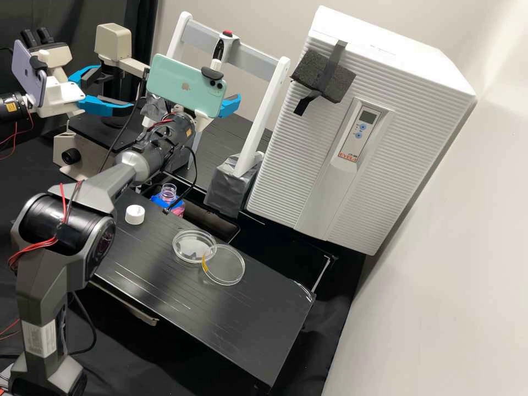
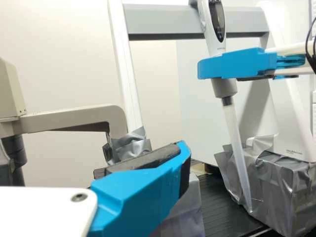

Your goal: Use the pipette

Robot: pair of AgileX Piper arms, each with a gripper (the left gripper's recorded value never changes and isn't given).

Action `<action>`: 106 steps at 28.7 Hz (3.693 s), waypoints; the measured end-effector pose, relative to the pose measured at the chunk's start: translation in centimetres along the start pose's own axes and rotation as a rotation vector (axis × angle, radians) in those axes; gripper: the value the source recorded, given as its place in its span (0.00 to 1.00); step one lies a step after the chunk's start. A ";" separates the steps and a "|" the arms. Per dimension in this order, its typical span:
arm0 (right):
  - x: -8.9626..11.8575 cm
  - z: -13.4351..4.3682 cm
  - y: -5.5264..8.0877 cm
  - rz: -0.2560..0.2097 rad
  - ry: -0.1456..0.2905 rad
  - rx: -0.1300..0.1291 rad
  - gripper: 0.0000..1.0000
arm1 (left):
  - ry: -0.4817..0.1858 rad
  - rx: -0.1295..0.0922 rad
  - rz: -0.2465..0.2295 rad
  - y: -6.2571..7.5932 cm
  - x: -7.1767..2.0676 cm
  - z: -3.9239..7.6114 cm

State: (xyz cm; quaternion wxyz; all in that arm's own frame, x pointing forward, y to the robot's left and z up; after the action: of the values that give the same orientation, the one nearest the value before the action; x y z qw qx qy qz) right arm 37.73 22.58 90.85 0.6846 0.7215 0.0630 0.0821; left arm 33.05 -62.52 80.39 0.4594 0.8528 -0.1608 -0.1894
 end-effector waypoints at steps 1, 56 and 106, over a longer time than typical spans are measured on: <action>0.0 -0.1 -0.1 -0.002 0.001 -0.007 0.00 | 0.004 0.000 -0.005 -0.2 -0.09 -0.1; -2.9 -3.9 2.2 0.073 0.086 0.023 0.00 | -0.003 -0.054 -0.008 -1.1 -1.59 -1.0; -8.0 2.6 -7.4 0.211 0.035 0.045 0.00 | -0.148 -0.160 -0.355 -10.4 -7.02 3.4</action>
State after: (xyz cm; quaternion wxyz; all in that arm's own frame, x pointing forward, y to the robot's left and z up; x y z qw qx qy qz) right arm 30.57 18.78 83.04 0.6547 0.7377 0.0005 0.1650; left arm 26.36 -56.30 71.11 0.4721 0.8121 -0.0257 -0.3419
